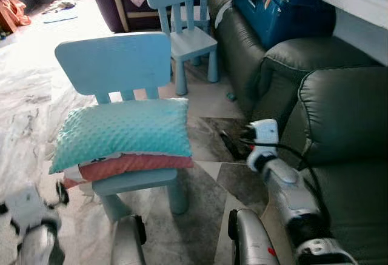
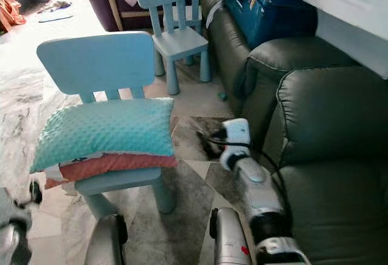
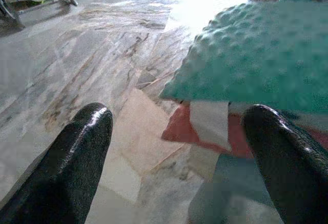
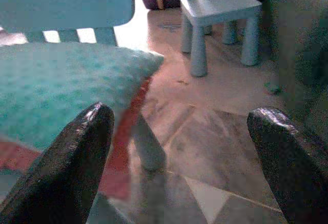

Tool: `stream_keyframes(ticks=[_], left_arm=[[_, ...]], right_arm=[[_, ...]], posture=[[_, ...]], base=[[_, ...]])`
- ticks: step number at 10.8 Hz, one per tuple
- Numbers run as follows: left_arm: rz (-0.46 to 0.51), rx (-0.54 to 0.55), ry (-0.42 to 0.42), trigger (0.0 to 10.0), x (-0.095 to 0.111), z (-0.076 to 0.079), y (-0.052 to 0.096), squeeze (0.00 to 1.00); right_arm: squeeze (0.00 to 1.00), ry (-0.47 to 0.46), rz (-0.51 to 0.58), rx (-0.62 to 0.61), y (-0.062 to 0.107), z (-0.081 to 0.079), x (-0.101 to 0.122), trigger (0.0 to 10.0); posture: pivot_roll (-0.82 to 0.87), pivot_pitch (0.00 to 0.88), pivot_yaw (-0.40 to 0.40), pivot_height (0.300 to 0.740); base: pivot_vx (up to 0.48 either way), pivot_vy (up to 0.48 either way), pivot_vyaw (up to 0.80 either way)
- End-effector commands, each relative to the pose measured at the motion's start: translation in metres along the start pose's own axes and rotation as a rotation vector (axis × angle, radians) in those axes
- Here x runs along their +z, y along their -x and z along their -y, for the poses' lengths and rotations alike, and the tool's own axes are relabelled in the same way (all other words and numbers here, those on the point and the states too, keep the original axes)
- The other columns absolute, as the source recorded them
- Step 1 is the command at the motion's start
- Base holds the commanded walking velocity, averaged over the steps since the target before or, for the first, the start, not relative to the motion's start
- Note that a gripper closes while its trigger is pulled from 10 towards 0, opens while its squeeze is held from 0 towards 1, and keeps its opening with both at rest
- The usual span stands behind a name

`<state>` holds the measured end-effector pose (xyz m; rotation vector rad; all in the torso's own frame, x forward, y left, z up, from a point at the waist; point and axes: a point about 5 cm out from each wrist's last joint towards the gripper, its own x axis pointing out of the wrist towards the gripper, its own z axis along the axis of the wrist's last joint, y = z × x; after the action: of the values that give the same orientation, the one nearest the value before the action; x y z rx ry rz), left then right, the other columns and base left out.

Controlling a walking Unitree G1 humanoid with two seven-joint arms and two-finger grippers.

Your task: Move the pillow to the sofa

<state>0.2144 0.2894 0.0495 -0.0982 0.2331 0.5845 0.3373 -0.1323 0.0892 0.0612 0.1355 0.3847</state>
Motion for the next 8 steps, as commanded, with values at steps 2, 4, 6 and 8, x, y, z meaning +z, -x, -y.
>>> stream_keyframes(ticks=[2,4,6,8], left_arm=[[0.002,0.046,0.020,10.0,0.002,-0.012,-0.005,0.00],[-0.013,0.044,0.001,10.0,-0.001,-0.015,-0.004,0.00],[0.005,0.080,-0.034,10.0,0.003,-0.022,-0.007,0.00],[0.060,0.140,-0.054,10.0,0.014,-0.034,-0.008,0.00]], right_arm=[[0.00,-0.008,-0.002,0.040,0.002,-0.009,-0.003,10.0],[0.00,-0.012,-0.011,0.027,0.008,-0.008,-0.009,10.0],[0.00,-0.011,-0.015,0.003,0.012,-0.002,-0.011,10.0],[0.00,-0.010,-0.012,-0.007,0.013,0.002,-0.010,10.0]], posture=[[-0.09,0.109,0.034,0.501],[-0.10,0.119,0.052,0.471],[-0.11,0.123,0.062,0.437],[-0.10,0.126,0.065,0.418]], base=[[0.000,0.000,0.00],[0.000,0.000,0.00],[0.000,0.000,0.00],[0.000,0.000,0.00]])
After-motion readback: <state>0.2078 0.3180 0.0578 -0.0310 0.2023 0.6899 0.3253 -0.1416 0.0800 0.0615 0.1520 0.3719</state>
